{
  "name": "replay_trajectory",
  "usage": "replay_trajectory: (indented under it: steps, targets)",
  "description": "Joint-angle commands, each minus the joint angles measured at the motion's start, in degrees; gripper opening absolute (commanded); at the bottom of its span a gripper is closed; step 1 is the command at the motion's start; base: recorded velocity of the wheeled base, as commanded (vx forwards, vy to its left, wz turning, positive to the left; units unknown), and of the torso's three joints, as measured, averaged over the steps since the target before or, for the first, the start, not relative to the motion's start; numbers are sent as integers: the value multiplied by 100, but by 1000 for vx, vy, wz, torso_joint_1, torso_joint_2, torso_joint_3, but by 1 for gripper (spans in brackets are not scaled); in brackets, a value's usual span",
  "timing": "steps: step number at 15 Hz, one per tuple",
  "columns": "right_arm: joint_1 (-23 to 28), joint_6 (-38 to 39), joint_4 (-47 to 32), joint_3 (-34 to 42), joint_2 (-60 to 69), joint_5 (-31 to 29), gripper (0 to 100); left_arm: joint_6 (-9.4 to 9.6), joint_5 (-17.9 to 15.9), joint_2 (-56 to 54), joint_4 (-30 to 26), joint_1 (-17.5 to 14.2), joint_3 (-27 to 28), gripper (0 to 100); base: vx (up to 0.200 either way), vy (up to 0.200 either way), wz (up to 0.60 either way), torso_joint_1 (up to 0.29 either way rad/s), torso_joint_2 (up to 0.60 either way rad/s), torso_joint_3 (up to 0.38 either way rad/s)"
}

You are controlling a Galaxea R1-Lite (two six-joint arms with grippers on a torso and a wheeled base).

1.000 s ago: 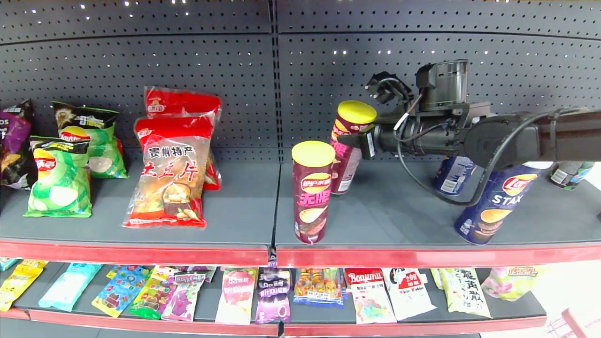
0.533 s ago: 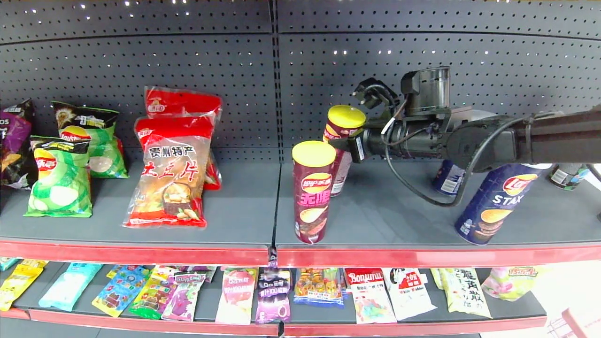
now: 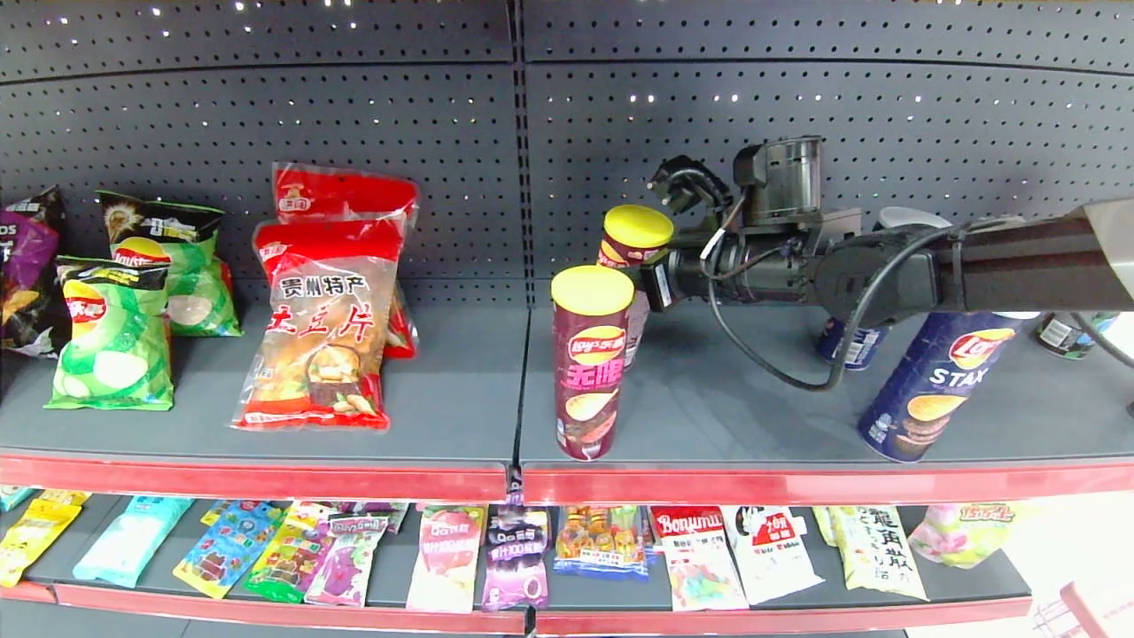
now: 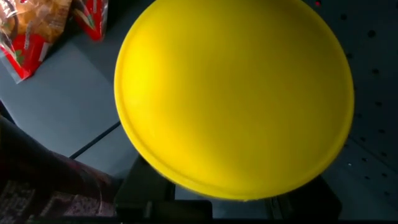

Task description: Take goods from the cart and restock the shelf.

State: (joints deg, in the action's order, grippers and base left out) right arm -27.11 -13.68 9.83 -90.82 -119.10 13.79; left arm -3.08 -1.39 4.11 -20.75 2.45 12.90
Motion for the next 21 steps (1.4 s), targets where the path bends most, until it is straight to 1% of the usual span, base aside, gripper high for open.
replay_trajectory:
  steps: [1, 10, 11, 18, 20, 21]
  targets:
    - [-13, -3, 2, -6, -25, 1, 0, 1, -2, 11, 1, 1, -15, 100, 0, 0, 0, 0, 0, 0]
    - [-49, -3, 11, -23, -148, -16, 0, -8, -2, 20, 1, 1, -42, 100, 0, 0, 0, 0, 0, 0]
    - [-49, -3, 11, -32, -157, -16, 100, -8, -2, 11, 1, 1, -42, 100, 0, 0, 0, 0, 0, 0]
    - [-49, 5, 178, -15, -184, -25, 100, 1, -2, 11, 9, 1, -112, 100, 0, 0, 0, 0, 0, 0]
    - [-22, 23, 178, 82, -96, -34, 100, 1, -2, 11, 9, 1, -121, 100, 0, 0, 0, 0, 0, 0]
    - [-5, 49, 178, 249, 71, -43, 100, 1, -10, 11, 9, 1, -130, 100, 0, 0, 0, 0, 0, 0]
